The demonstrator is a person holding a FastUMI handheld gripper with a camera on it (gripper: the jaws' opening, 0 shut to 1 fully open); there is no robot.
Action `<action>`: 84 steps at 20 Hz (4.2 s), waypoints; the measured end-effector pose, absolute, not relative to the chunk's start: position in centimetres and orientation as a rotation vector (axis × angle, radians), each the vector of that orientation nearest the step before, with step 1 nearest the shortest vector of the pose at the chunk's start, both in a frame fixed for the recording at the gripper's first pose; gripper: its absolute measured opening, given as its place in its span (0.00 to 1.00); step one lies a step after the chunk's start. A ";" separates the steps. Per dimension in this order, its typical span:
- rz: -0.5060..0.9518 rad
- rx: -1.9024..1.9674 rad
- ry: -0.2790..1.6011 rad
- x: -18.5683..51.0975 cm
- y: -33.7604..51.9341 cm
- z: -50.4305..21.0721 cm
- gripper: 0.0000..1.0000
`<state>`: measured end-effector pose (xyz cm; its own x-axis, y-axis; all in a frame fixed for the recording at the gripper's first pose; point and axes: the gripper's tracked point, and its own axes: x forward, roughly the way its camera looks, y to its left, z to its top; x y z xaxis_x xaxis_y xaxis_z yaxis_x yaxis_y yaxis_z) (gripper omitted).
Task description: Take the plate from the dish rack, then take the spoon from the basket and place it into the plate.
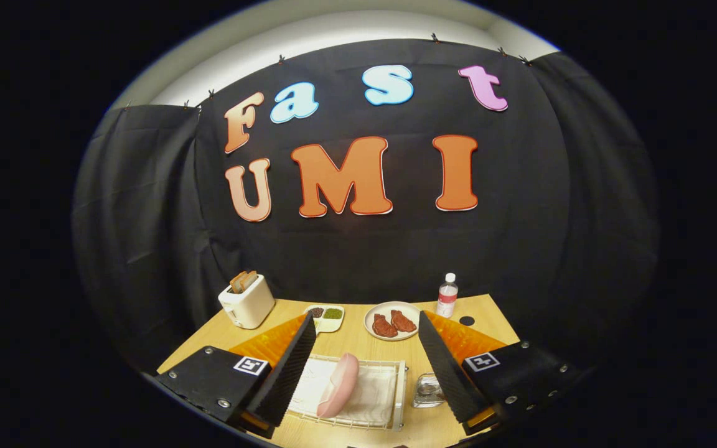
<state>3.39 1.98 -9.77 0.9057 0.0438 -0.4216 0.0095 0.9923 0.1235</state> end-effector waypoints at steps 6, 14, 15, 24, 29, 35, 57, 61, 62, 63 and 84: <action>0.077 0.124 0.617 4.6 4.1 -14.0 0.99; 0.111 0.128 0.939 4.8 6.3 -21.7 0.95; 0.110 0.115 0.974 4.8 6.2 -22.4 0.94; 0.076 0.086 1.279 3.4 6.9 -29.6 0.86; 0.049 0.126 1.374 3.0 7.6 -32.0 0.74; 0.001 0.122 1.445 2.7 8.0 -34.0 0.43; -0.274 -0.004 1.333 2.2 5.6 -30.4 0.24; -0.209 0.052 1.294 1.4 5.5 -28.3 0.24; -0.190 0.070 1.286 1.1 5.5 -27.8 0.24; -0.165 0.083 1.280 0.7 5.5 -27.4 0.24; 0.072 0.394 1.337 -14.9 3.7 -31.0 0.24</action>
